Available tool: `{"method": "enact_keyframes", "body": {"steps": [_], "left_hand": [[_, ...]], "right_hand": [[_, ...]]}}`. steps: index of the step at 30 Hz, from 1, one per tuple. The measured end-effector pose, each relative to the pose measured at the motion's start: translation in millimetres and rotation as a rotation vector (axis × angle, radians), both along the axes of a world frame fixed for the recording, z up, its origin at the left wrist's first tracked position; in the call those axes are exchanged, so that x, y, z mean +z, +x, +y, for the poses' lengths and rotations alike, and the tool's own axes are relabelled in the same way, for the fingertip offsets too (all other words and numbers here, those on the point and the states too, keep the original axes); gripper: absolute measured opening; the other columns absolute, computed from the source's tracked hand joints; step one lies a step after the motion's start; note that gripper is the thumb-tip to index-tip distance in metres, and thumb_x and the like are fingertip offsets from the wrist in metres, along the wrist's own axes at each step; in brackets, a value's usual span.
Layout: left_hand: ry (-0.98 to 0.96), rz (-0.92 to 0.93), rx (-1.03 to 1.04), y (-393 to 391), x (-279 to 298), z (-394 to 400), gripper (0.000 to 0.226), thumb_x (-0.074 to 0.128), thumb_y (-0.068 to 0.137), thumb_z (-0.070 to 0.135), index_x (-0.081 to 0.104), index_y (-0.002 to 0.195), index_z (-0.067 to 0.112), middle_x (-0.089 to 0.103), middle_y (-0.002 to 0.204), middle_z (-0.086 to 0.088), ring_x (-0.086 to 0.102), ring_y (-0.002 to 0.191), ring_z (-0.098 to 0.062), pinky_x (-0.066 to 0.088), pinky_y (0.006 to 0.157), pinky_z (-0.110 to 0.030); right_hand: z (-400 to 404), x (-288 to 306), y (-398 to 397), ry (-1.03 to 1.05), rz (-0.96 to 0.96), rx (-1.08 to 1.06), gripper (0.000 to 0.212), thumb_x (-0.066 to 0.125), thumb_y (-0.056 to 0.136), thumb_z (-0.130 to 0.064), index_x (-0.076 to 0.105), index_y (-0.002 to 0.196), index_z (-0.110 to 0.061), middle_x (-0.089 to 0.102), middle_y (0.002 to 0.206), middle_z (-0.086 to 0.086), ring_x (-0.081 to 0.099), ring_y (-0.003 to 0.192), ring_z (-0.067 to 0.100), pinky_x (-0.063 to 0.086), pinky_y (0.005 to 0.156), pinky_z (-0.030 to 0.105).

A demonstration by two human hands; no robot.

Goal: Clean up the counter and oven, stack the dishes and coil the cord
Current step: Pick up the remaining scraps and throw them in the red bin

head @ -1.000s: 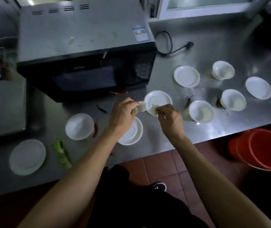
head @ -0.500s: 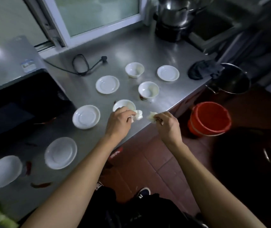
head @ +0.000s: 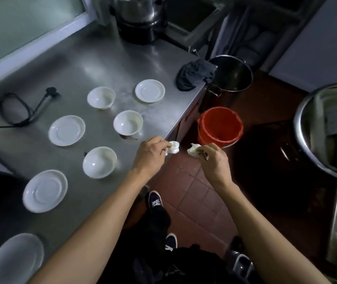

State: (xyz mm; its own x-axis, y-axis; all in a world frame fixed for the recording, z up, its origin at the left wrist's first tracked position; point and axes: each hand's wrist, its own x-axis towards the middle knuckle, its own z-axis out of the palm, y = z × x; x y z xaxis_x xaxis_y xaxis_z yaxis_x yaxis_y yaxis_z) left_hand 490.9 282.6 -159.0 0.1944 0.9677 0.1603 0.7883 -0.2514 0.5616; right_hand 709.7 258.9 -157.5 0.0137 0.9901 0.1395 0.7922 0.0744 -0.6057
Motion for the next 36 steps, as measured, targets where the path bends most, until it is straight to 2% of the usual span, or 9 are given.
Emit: {"method": "enact_keyframes", "body": {"steps": [10, 14, 18, 28, 32, 36], "left_hand": [[-0.004, -0.017, -0.114, 19.3, -18.9, 111.0, 0.032, 0.063, 0.075, -0.004, 0.075, 0.099, 0.014, 0.067, 0.089, -0.003, 0.063, 0.083, -0.031, 0.053, 0.071, -0.045], [-0.037, -0.004, -0.154, 31.9, -24.8, 141.1, 0.032, 0.062, 0.076, -0.004, 0.076, 0.098, 0.014, 0.067, 0.089, -0.003, 0.063, 0.084, -0.031, 0.053, 0.072, -0.045], [-0.059, 0.011, -0.245, 56.1, -26.0, 164.0, 0.031, 0.061, 0.076, -0.003, 0.075, 0.098, 0.015, 0.067, 0.091, -0.002, 0.063, 0.087, -0.029, 0.052, 0.073, -0.043], [-0.129, 0.088, -0.307, 152.8, -40.2, 241.4, 0.029, 0.062, 0.081, 0.0, 0.074, 0.099, 0.019, 0.066, 0.096, 0.005, 0.06, 0.091, -0.021, 0.047, 0.075, -0.035], [-0.128, 0.148, -0.337, 202.9, -37.3, 286.1, 0.029, 0.062, 0.08, -0.002, 0.074, 0.099, 0.016, 0.066, 0.095, 0.003, 0.06, 0.091, -0.023, 0.048, 0.076, -0.035], [-0.146, 0.186, -0.348, 251.4, -40.6, 329.9, 0.028, 0.062, 0.083, 0.0, 0.074, 0.101, 0.018, 0.065, 0.096, 0.005, 0.059, 0.092, -0.021, 0.05, 0.08, -0.037]], "right_hand": [[94.8, 4.8, 16.3, -0.064, -0.08, -0.097, 0.02, 0.067, 0.085, -0.002, 0.076, 0.1, -0.012, 0.067, 0.101, 0.001, 0.062, 0.092, 0.021, 0.053, 0.08, 0.038], [109.1, -1.2, 24.4, -0.08, -0.07, -0.132, 0.02, 0.067, 0.084, -0.002, 0.075, 0.099, -0.012, 0.066, 0.098, 0.001, 0.062, 0.089, 0.021, 0.052, 0.076, 0.036], [115.8, -9.3, 48.0, -0.101, -0.043, -0.171, 0.018, 0.066, 0.084, -0.005, 0.075, 0.097, -0.013, 0.067, 0.101, 0.001, 0.064, 0.09, 0.021, 0.054, 0.077, 0.041], [183.9, -40.4, 137.1, -0.19, 0.018, -0.255, 0.021, 0.062, 0.086, -0.006, 0.075, 0.101, -0.016, 0.067, 0.103, -0.001, 0.063, 0.093, 0.019, 0.055, 0.078, 0.04], [230.4, -52.9, 192.1, -0.236, 0.049, -0.268, 0.019, 0.064, 0.087, -0.006, 0.074, 0.1, -0.014, 0.065, 0.098, -0.001, 0.061, 0.091, 0.019, 0.047, 0.075, 0.029], [265.2, -67.4, 248.2, -0.267, 0.06, -0.278, 0.013, 0.065, 0.089, -0.009, 0.074, 0.097, -0.015, 0.065, 0.098, -0.001, 0.061, 0.089, 0.019, 0.049, 0.073, 0.033]]}}
